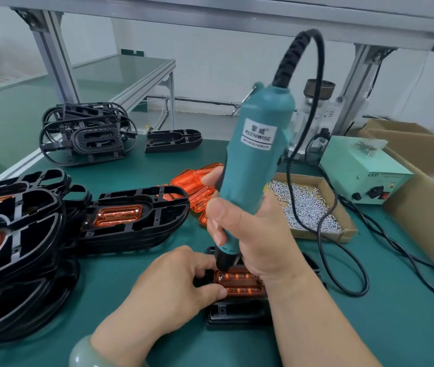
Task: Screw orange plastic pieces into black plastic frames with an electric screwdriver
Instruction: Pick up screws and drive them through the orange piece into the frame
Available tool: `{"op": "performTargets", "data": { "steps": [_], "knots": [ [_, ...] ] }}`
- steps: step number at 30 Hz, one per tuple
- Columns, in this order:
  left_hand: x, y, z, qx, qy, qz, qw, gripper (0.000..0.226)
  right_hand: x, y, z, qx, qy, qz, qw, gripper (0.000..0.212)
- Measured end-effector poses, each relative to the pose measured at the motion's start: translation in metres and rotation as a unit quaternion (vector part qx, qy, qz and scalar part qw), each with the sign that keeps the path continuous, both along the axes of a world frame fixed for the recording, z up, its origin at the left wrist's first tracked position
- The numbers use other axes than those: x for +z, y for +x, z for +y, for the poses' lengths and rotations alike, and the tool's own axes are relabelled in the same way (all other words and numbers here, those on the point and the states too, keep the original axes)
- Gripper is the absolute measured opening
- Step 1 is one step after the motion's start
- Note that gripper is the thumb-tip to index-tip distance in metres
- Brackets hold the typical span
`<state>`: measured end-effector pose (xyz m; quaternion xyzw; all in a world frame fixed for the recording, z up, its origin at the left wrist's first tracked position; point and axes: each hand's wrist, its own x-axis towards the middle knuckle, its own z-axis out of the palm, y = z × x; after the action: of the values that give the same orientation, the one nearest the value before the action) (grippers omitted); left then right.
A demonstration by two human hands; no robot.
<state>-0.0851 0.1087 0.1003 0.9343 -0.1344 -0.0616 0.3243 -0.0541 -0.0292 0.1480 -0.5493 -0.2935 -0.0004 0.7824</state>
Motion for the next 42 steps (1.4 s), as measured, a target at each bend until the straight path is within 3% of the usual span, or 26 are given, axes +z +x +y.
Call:
{"op": "performTargets", "data": {
  "steps": [8,13,19,25,38,42],
  "knots": [
    [-0.002,0.001,0.0,-0.007,0.008,0.008,1.0,0.023,-0.002,0.0,-0.005,-0.038,0.063,0.027,0.997,0.016],
    [-0.004,0.001,0.0,0.005,0.017,0.008,1.0,0.035,-0.002,-0.004,-0.007,-0.073,0.033,0.01,0.997,0.01],
    [-0.001,0.001,0.0,0.0,0.021,0.012,1.0,0.031,-0.005,-0.003,-0.005,-0.07,0.031,0.01,0.997,0.027],
    [-0.002,0.002,0.0,0.002,0.022,0.016,1.0,0.034,-0.004,-0.006,-0.003,-0.095,0.024,0.0,0.995,0.011],
    [0.0,0.0,-0.002,0.017,0.033,0.014,0.999,0.043,-0.01,-0.009,-0.014,-0.12,0.112,0.024,0.986,0.026],
    [0.002,-0.003,-0.003,0.015,0.036,0.015,0.999,0.043,-0.01,-0.014,-0.014,-0.124,0.116,0.01,0.985,0.019]
  ]
}}
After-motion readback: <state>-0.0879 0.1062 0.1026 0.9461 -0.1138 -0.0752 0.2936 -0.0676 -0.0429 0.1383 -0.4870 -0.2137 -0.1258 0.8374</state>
